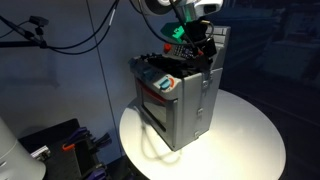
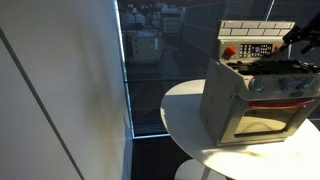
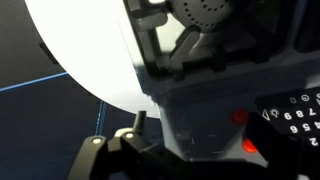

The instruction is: Press the top right button on the stove

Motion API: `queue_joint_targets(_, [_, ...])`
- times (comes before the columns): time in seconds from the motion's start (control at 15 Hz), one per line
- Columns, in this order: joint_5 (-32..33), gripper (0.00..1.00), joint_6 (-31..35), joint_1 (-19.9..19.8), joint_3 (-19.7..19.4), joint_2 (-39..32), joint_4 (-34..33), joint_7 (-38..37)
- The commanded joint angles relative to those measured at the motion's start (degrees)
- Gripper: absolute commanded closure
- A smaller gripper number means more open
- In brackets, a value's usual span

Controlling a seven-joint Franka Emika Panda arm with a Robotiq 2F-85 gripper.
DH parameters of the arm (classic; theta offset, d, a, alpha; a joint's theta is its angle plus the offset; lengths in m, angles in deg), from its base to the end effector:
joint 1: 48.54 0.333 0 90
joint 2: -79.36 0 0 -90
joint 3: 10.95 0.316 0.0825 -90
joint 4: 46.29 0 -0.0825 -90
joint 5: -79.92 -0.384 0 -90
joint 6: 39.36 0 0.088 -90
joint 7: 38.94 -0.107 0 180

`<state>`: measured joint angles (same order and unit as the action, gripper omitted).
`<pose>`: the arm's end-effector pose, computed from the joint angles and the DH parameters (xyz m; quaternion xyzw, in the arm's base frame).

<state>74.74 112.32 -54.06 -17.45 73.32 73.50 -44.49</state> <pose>0.5873 -0.1260 0.4231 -0.9574 0.1807 -0.2250 0.0114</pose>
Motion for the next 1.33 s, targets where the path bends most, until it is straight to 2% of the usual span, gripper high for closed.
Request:
queue_joint_targets(0.0, [0.1, 0.0, -0.2, 0.0, 0.2, -1.3, -2.3, -1.5])
queue_joint_targets(1.27, [0.5, 0.0, 0.0, 0.2, 0.1, -3.3, -4.6, -2.5])
